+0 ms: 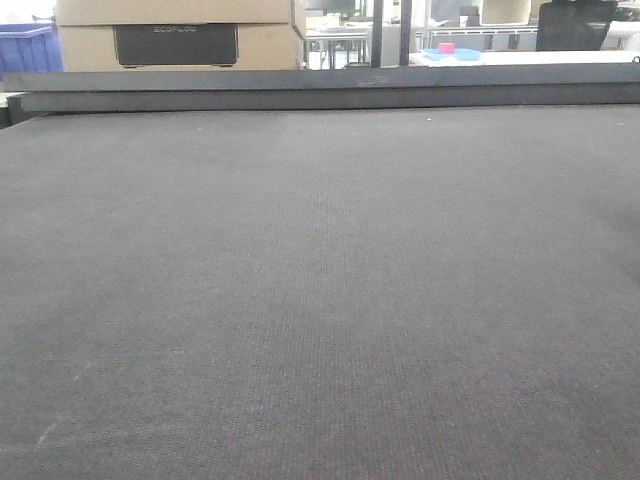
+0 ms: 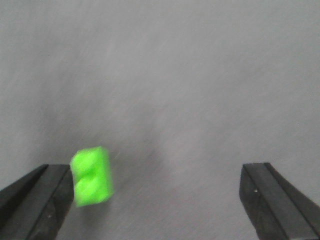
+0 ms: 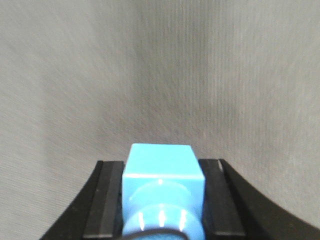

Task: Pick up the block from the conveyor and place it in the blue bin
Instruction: 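Move the left gripper over the green block and close on it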

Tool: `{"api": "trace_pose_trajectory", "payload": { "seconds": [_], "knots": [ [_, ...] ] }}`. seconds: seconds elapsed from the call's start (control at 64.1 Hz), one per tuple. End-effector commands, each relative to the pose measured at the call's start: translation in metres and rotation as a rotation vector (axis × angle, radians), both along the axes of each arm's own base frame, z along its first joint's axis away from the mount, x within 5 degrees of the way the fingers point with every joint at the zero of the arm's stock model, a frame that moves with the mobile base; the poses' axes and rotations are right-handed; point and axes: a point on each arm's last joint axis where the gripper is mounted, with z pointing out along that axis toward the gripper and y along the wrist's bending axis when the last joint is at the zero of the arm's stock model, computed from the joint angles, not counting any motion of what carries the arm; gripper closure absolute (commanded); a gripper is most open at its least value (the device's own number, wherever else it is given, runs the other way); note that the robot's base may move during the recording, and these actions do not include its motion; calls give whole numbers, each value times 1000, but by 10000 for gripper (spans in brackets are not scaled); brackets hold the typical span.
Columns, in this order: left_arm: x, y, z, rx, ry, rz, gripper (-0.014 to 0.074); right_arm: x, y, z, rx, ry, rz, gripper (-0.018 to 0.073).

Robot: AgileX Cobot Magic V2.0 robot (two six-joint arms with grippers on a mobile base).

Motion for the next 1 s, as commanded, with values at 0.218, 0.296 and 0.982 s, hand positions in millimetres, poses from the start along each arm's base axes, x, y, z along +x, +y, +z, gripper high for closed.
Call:
{"api": "trace_pose_trajectory", "payload": {
  "seconds": [0.218,0.296,0.982],
  "knots": [
    [48,42,-45,34,248,128,17,0,17,5,10,-55,56,721],
    [57,51,-56,30,282,153,17,1,21,6,10,-60,74,721],
    [99,63,-159,25,438,113,17,5,26,8,8,-112,88,721]
  ]
}}
